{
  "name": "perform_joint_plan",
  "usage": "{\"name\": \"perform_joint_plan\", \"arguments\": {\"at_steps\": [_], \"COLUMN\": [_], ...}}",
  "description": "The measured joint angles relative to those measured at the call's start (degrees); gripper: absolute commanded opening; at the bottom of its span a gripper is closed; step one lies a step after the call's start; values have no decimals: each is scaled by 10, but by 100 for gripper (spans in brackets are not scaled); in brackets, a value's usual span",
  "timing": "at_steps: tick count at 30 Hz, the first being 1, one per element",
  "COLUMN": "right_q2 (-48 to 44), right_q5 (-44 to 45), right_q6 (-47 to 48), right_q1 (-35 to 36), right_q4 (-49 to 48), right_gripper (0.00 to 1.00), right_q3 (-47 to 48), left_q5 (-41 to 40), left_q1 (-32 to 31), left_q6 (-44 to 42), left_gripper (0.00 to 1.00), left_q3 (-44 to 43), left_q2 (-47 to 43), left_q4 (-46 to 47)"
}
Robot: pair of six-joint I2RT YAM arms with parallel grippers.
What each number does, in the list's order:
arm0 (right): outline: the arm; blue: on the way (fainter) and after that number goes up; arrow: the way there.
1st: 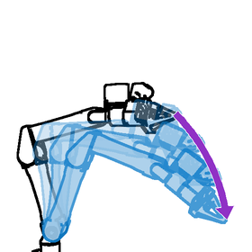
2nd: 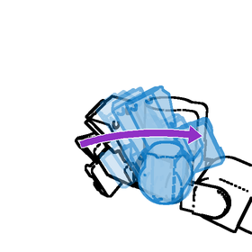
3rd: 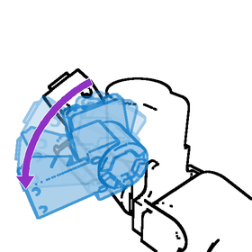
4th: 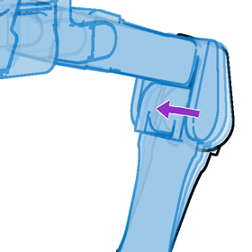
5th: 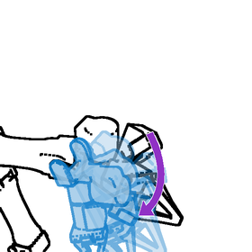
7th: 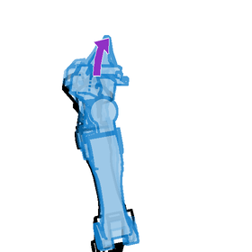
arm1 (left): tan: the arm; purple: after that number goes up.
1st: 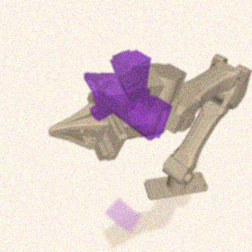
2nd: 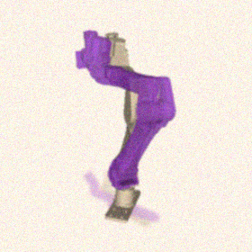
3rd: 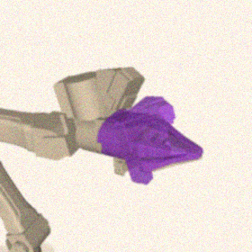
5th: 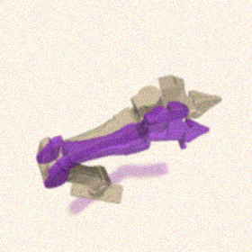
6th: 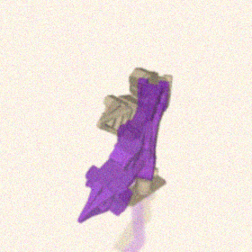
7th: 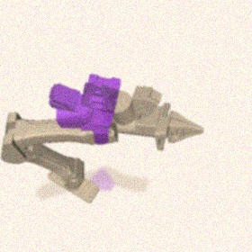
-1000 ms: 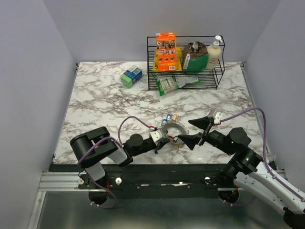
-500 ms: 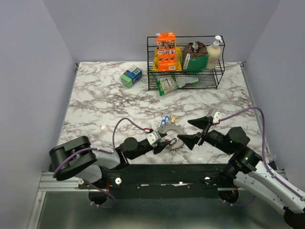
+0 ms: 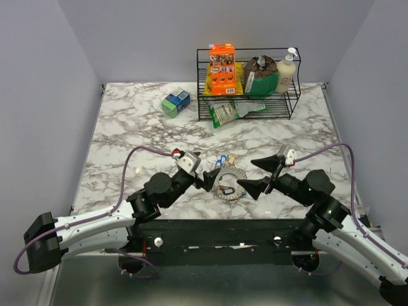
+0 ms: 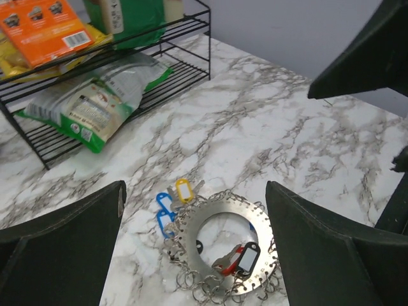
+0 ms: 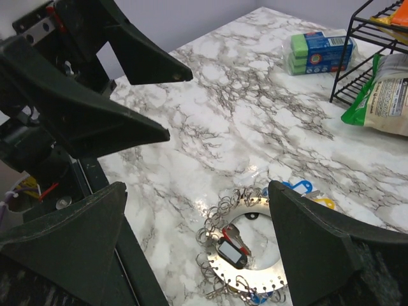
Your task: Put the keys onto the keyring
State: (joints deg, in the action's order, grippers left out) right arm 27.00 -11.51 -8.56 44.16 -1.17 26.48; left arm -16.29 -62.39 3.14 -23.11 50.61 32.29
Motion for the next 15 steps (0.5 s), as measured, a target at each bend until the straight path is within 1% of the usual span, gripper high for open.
{"name": "perform_joint_plan", "arguments": {"at_steps": [2, 6, 9, 15], "right_q2": [0, 4, 7, 18], "right_q5": [0, 0, -1, -2], "right_q6": [0, 0, 0, -2], "right_q1": [0, 0, 0, 0], "right_q4": [-2, -5, -5, -9], "right_gripper": [100, 100, 100, 100], "right_q3": [0, 0, 0, 0], "left_q5": [-40, -85, -92, -94], "left_q1": [0, 0, 0, 0], "left_q6": [27, 71, 91, 111], "left_gripper": [99, 99, 99, 99], "left_q3": [-30, -80, -101, -112], "left_q2": [-19, -37, -52, -60], "left_q4": [-71, -172, -215, -244]}}
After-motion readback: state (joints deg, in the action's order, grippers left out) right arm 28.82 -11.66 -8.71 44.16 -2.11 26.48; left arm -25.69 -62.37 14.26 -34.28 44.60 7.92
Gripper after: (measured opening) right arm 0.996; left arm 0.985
